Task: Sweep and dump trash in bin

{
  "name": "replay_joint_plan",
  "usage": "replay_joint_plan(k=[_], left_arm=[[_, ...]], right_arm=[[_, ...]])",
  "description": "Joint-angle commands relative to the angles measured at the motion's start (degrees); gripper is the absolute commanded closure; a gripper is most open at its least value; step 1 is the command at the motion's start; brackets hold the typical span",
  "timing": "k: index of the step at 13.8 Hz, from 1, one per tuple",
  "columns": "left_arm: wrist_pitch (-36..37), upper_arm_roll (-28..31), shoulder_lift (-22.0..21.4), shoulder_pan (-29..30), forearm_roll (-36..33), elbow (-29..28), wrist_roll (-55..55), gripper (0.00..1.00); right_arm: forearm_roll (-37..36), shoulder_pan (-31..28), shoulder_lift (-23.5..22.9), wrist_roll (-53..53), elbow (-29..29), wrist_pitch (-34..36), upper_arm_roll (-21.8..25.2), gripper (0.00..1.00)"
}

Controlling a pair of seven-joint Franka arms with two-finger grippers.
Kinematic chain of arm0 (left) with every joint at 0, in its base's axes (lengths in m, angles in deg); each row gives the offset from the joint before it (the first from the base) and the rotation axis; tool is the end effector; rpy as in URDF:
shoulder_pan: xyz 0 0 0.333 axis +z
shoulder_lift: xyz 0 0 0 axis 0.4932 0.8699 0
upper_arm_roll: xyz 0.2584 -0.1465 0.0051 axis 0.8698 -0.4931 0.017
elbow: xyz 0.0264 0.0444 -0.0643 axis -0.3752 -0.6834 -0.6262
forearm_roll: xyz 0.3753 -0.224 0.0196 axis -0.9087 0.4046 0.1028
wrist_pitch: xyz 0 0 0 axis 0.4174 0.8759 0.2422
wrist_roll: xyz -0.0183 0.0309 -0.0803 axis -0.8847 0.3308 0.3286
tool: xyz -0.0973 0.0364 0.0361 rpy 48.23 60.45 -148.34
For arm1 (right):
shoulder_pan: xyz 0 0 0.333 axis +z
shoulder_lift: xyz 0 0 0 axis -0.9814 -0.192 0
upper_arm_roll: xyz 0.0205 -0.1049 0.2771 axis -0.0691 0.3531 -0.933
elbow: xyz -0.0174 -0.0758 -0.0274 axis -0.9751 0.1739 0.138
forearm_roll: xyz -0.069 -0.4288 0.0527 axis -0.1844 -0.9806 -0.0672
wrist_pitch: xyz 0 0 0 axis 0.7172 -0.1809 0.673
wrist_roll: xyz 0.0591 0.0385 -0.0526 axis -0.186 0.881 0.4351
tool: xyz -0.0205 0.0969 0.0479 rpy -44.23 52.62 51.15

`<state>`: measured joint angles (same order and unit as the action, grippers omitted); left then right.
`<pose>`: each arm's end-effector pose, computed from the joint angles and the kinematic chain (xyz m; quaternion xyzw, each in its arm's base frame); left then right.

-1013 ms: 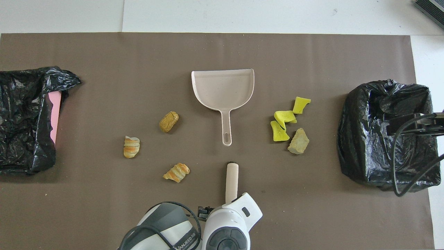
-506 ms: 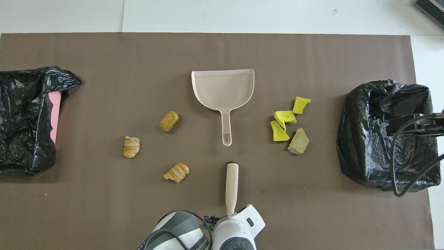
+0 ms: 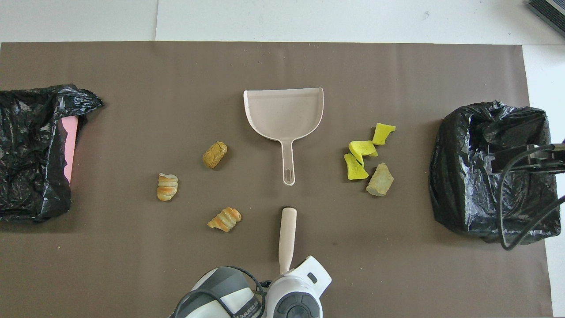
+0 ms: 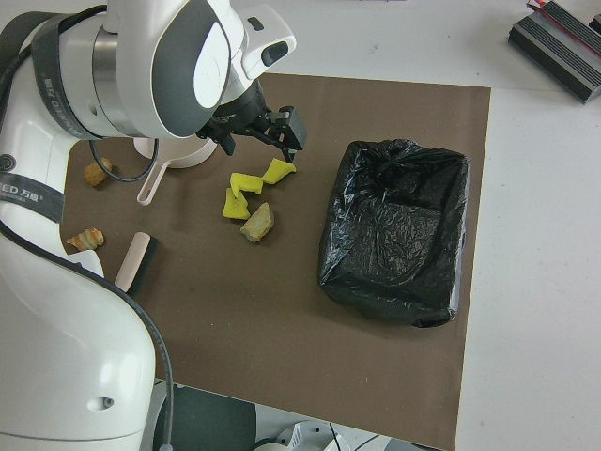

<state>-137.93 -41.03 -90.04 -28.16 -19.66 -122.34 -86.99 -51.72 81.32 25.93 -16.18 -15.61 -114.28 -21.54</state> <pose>0.2645 -0.4650 0.2991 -0.9958 0.0658 0.0594 0.0211 0.5628 0.0103 0.6427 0.9995 -0.0252 -0.0134 0.0117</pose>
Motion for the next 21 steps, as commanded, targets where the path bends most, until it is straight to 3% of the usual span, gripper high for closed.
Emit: replay_joint_plan(k=[1, 5, 11, 14, 17, 21], left_arm=[[6.4, 0.4, -3.1, 2.3, 0.9, 0.0, 2.0, 1.00], [9.1, 0.4, -2.8, 9.3, 0.9, -0.6, 5.3, 1.00], [12.5, 0.5, -2.5, 23.3, 0.1, -0.1, 14.4, 1.00], [12.2, 0.5, -2.6, 29.1, -2.5, 0.2, 18.7, 1.00], [12.9, 0.6, -5.3, 34.8, -2.5, 0.7, 23.6, 1.00], [16.0, 2.2, -9.4, 34.9, -2.5, 1.3, 22.7, 1.00]], right_arm=[[0.5, -0.6, 1.4, 0.3, -1.7, -0.9, -0.3, 0.00], [0.6, 1.1, -0.9, 1.7, -1.0, -2.1, -1.5, 0.00], [0.6, 7.7, -8.9, 8.2, 0.5, -9.8, -2.1, 0.00], [0.6, 13.1, -17.1, 17.9, 2.0, -16.9, -3.1, 0.00], [0.8, 18.0, -28.6, 23.9, 9.6, -20.6, -3.2, 0.00], [0.9, 23.9, -33.6, 29.3, 9.6, -25.7, -3.3, 0.00]])
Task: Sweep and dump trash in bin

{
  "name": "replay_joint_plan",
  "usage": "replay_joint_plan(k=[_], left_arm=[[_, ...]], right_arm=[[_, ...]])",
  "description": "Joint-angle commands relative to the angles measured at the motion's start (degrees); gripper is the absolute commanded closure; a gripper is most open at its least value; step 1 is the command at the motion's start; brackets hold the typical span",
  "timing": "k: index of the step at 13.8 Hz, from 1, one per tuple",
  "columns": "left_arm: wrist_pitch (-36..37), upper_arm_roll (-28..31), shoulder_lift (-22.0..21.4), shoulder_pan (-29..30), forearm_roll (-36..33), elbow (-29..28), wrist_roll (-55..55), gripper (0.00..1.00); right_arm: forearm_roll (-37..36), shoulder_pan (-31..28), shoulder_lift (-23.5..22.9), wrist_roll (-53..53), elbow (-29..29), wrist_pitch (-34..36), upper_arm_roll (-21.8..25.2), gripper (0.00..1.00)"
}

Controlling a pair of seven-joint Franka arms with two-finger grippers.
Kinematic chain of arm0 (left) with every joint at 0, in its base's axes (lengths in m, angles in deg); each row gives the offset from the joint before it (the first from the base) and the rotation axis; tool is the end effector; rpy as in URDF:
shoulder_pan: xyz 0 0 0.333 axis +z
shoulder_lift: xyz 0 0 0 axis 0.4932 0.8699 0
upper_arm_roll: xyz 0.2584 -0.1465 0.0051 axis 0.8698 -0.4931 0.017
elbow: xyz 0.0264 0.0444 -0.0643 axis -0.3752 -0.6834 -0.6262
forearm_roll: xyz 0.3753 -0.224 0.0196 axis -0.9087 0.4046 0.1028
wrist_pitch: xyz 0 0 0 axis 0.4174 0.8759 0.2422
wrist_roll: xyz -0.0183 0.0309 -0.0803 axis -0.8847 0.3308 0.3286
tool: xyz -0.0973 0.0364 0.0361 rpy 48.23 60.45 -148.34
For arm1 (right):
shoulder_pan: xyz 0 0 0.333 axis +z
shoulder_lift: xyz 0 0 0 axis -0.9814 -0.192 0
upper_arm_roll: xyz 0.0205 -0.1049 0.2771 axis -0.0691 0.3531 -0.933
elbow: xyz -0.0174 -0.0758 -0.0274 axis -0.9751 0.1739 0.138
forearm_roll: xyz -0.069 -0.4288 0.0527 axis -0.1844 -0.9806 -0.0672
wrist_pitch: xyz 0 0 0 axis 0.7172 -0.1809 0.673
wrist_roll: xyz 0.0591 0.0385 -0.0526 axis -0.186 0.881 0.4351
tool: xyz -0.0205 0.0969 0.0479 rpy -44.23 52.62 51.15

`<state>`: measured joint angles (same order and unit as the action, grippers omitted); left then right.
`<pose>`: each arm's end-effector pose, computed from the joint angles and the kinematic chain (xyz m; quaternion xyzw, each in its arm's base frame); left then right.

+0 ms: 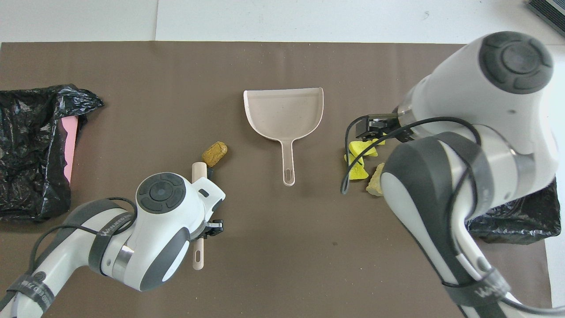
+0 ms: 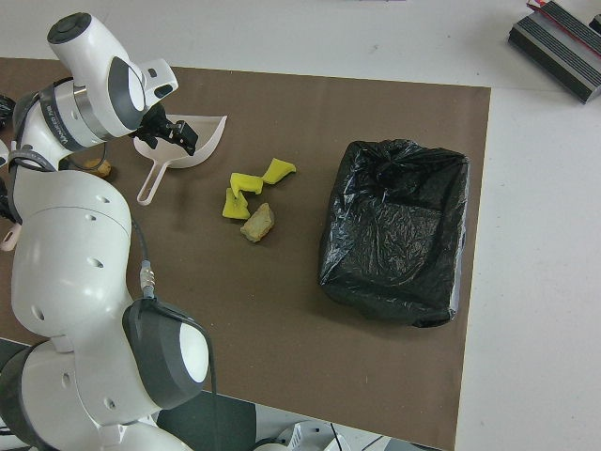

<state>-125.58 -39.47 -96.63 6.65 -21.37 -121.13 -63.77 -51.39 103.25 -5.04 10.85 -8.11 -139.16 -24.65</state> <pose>0.4712 -0.2105 0.3541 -0.9948 -0.0351 0.0941 0.0139 0.6524 0.3185 0.3949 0.9992 -0.0404 -0.0011 0.0011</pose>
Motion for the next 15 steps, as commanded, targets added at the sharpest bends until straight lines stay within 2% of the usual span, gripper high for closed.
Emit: replay_joint_plan(k=[1, 3, 4, 9, 10, 13, 15], left_arm=[[6.6, 1.5, -3.1, 0.2, -0.8, 0.1, -0.5, 1.00], [9.2, 2.6, -4.3, 0.5, -0.8, -0.7, -0.6, 1.00], [9.3, 2.5, -4.5, 3.0, -0.8, -1.3, -0.8, 1.00], [8.3, 2.6, -5.7, 9.1, -0.8, -3.7, -1.2, 1.00], [7.3, 2.6, -6.7, 9.9, -0.8, -5.2, -1.2, 1.00], [2.7, 2.5, -10.5, 9.9, -0.8, -11.9, -2.2, 1.00], [-0.4, 2.2, -10.7, 8.8, -0.8, -14.1, -5.4, 1.00]], right_arm=[[0.7, 3.2, -3.8, 3.7, 2.0, -2.9, -0.2, 0.00], [0.8, 4.0, -4.0, 3.7, -0.7, -6.0, -0.2, 0.00], [0.9, 3.7, -3.7, 3.4, -1.9, -6.8, -0.3, 0.00], [0.8, 4.2, -3.1, 0.7, -5.7, -6.9, -0.5, 0.00], [0.8, 4.2, -3.0, 0.5, -5.8, -6.4, -0.5, 0.08], [0.8, 4.7, -2.6, 0.0, -5.8, -4.9, -1.0, 0.18], [0.8, 4.8, -2.4, -0.1, -5.8, -4.2, -1.0, 0.42]])
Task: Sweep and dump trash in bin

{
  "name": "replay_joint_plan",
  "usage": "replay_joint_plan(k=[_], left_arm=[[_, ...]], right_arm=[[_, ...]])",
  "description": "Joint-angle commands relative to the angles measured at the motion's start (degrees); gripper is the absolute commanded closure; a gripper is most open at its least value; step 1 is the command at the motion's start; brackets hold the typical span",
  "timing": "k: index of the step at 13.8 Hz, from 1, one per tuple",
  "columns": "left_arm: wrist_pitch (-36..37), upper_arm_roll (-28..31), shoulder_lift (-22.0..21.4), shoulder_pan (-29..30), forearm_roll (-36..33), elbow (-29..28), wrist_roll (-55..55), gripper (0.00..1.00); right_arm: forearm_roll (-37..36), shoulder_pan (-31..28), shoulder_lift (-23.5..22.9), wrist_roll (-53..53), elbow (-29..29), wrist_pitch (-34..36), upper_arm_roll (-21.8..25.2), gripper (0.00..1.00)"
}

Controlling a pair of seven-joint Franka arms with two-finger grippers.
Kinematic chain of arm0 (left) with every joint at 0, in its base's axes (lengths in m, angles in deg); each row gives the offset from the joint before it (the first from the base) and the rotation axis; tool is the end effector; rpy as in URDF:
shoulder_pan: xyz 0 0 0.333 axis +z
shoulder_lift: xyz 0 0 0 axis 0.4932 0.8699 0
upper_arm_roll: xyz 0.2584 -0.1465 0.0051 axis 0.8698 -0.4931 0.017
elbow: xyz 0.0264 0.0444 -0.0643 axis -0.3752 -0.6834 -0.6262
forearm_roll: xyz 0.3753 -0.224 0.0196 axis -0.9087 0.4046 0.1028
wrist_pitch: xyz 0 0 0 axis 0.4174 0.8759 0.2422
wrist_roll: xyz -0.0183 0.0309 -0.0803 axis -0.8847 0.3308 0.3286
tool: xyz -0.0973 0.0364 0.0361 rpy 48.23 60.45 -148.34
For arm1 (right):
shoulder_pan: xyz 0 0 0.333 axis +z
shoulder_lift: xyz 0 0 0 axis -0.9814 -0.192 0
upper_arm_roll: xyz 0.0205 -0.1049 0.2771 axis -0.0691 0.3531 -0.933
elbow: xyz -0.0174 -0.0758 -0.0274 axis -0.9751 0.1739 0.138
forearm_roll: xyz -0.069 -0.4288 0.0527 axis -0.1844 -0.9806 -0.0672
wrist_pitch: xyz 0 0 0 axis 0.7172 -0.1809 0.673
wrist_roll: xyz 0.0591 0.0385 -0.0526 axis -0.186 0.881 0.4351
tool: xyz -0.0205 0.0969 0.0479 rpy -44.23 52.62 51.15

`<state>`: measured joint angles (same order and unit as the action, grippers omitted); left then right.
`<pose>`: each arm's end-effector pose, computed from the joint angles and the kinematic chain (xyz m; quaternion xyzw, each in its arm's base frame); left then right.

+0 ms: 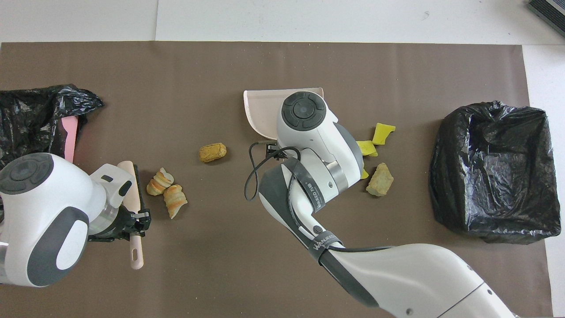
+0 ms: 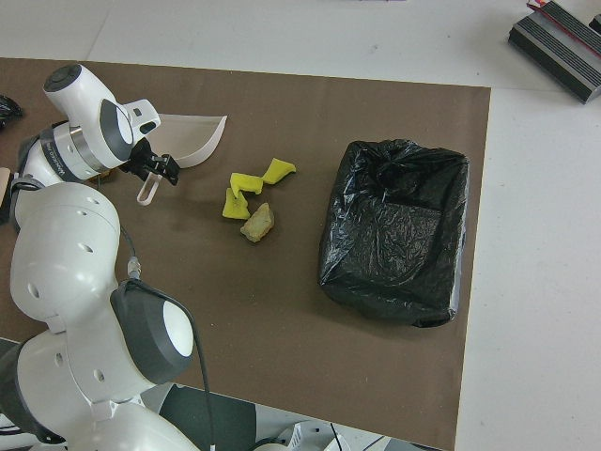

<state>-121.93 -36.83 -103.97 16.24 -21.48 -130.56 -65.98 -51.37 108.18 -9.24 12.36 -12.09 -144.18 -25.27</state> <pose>0.4479 -0.0952 0.3362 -0.9770 -0.1569 0.1434 0.0184 0.6166 0.3785 0.3137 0.9996 -0.0053 -0.0266 0.0120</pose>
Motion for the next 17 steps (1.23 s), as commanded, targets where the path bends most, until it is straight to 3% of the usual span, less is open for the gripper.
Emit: replay_joint_plan(k=[1, 2, 3, 4, 7, 10, 12, 17], left_arm=[[-5.1, -0.5, -3.1, -2.3, -0.7, -5.0, -4.2, 1.00], [-5.2, -0.5, -2.6, -3.8, -0.6, -5.0, -4.4, 1.00], [-5.6, -0.5, -2.0, -5.0, -0.3, -5.0, -4.6, 1.00], [-6.6, -0.5, -1.7, -6.6, 0.2, -5.0, -4.7, 1.00], [-10.6, -0.6, -0.3, -8.6, 4.1, -4.6, -3.6, 1.00], [-13.7, -0.5, 1.1, -9.7, 6.4, -4.0, -2.4, 1.00], [-12.9, -0.4, 1.1, -9.1, 6.5, -4.0, 1.5, 1.00], [-12.6, -0.2, 1.1, -8.7, 6.5, -4.0, 2.2, 1.00]], right_arm=[[0.7, -0.2, 1.8, -1.6, -1.9, 0.9, -0.4, 0.52], [0.8, -0.2, 1.8, -1.7, -2.0, 0.9, -0.4, 0.65], [0.9, -0.2, 1.9, -1.8, -2.2, 0.9, -0.5, 0.86], [1.1, -0.2, 2.1, -1.6, -2.7, 0.9, -0.5, 1.00], [2.2, -1.4, 2.2, -7.2, -2.6, 3.6, -0.5, 1.00], [4.9, -5.4, 4.1, -31.6, -2.7, 4.5, -0.4, 1.00], [4.0, -8.2, 7.0, -41.9, -3.6, 4.7, -0.4, 1.00], [-1.8, -9.6, 12.0, -71.5, -13.3, -0.9, -0.4, 1.00]])
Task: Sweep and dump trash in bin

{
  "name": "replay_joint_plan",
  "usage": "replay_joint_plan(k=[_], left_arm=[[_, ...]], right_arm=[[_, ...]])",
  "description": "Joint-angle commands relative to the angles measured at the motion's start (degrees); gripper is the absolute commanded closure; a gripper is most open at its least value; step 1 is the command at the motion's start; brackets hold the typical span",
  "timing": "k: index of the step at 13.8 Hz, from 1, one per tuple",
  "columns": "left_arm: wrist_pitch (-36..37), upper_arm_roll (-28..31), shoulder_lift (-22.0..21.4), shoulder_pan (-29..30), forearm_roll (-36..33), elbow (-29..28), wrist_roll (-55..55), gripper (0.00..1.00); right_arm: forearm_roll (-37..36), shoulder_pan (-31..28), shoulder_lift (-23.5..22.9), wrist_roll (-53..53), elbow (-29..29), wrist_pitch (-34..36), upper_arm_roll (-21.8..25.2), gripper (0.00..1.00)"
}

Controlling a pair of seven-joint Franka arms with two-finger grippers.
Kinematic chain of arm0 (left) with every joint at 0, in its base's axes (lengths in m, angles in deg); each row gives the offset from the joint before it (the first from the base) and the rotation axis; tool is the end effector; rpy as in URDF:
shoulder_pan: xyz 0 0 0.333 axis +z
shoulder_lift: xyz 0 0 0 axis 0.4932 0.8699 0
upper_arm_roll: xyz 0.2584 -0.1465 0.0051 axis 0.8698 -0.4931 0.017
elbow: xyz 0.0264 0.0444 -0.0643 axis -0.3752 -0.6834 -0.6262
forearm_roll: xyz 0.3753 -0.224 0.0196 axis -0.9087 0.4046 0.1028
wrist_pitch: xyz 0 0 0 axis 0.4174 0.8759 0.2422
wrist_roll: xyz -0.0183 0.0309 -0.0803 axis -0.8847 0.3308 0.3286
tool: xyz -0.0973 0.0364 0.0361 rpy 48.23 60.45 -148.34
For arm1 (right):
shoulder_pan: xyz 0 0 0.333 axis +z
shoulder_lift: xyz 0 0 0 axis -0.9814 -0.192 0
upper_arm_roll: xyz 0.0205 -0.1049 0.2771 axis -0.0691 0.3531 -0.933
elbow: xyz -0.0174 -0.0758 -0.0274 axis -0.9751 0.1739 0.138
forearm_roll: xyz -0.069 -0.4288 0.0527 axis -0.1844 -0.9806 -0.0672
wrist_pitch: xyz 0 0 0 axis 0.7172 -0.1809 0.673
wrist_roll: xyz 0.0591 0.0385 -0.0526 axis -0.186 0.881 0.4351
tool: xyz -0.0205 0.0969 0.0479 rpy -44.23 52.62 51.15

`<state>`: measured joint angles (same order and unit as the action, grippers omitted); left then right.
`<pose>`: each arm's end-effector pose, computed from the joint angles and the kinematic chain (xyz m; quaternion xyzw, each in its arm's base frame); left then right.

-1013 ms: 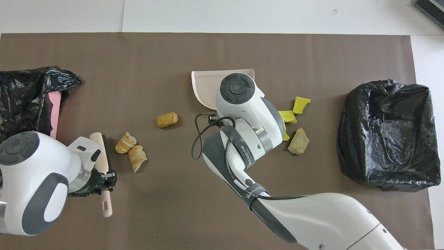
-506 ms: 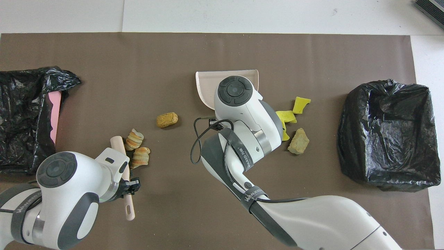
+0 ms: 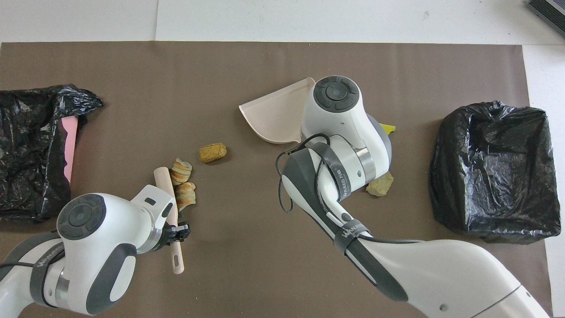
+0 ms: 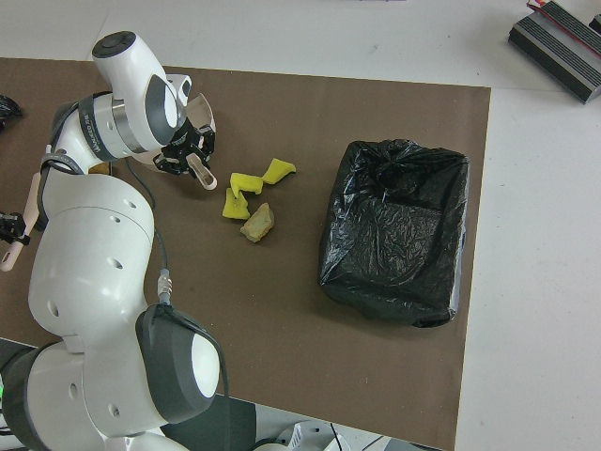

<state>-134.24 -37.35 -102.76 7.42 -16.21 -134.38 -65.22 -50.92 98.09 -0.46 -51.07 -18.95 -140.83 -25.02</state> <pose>0.4310 -0.1715 0.3098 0.9897 0.1014 -0.0977 0.0277 0.6416 0.2510 0.3570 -0.8962 -0.4416 0.0410 0.0068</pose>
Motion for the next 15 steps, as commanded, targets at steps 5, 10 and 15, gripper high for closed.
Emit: replay_joint_plan(k=[5, 10, 15], left_arm=[[1.4, 0.5, 0.1, 3.8, 1.2, -0.1, 1.0, 1.00], [0.4, 0.1, 2.0, 3.6, 1.3, 2.2, 1.1, 1.00], [-5.6, -0.2, 5.4, -3.6, 3.3, 2.6, 2.0, 1.00]], right_arm=[[-10.3, 5.4, 2.4, -13.3, -7.1, -4.2, -0.6, 1.00], [-10.3, 8.1, 2.6, -9.9, -9.0, -4.5, -0.7, 1.00], [-10.0, 8.9, 2.4, -7.8, -9.0, -4.6, -0.8, 1.00]])
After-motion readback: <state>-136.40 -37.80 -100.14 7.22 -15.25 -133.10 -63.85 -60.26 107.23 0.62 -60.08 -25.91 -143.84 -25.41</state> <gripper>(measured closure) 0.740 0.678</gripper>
